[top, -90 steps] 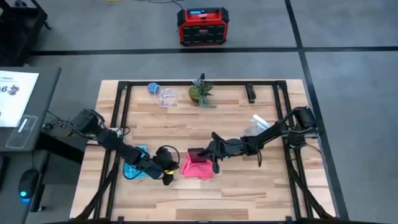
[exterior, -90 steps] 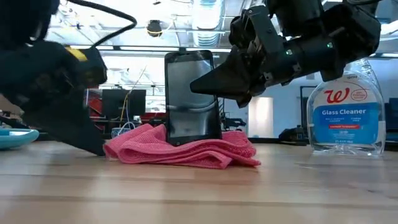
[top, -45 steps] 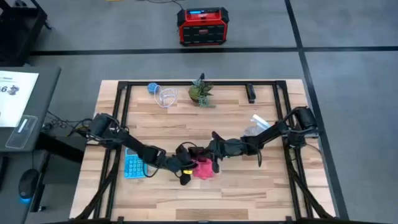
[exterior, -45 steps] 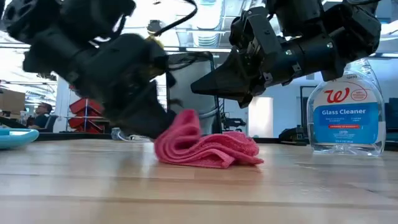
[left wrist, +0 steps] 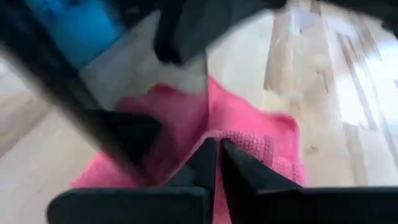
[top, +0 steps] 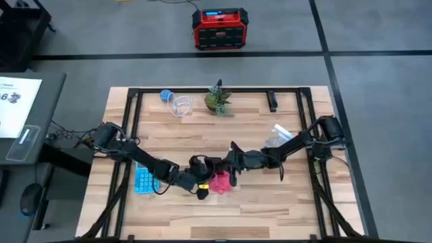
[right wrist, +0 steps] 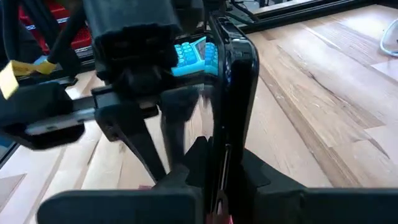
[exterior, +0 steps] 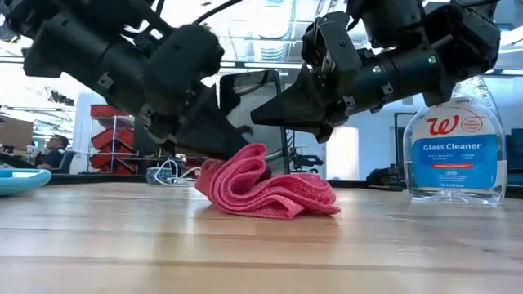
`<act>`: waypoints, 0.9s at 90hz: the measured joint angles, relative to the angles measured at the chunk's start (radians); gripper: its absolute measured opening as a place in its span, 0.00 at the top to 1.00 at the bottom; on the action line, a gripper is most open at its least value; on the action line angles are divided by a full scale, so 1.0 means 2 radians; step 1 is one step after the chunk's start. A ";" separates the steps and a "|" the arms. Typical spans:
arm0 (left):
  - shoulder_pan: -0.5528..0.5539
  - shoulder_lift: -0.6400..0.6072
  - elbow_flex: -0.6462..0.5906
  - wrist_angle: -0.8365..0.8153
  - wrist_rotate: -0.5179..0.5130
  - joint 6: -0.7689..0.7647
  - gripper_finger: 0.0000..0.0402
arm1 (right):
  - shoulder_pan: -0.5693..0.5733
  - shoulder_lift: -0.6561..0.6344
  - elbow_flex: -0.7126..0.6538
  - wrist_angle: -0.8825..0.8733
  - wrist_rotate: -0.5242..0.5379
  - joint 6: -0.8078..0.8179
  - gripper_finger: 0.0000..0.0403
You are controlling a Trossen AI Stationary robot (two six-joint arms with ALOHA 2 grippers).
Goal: Apply microfiber cloth
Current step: Wipe the front of the cellphone with a microfiber cloth
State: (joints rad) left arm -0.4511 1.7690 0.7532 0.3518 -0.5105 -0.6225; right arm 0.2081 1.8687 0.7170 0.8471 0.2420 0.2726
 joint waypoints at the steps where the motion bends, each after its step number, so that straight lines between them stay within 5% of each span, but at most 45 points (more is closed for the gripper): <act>1: -0.002 -0.004 0.000 -0.008 0.003 -0.004 1.00 | 0.000 0.000 0.000 0.000 0.000 0.000 0.96; 25: -0.049 -0.042 -0.002 -0.178 0.032 -0.114 1.00 | -0.001 0.000 0.000 0.000 0.000 0.001 0.96; 57: -0.012 0.067 -0.005 0.053 0.008 -0.032 1.00 | -0.004 0.000 0.000 -0.001 -0.002 0.009 0.96; 81: 0.029 0.066 -0.006 0.076 -0.033 0.028 1.00 | -0.008 0.001 0.000 -0.001 0.002 0.007 0.96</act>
State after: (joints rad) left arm -0.3937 1.9018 0.7414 0.5043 -0.5755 -0.5659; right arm 0.1928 1.8698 0.7170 0.8453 0.2465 0.2860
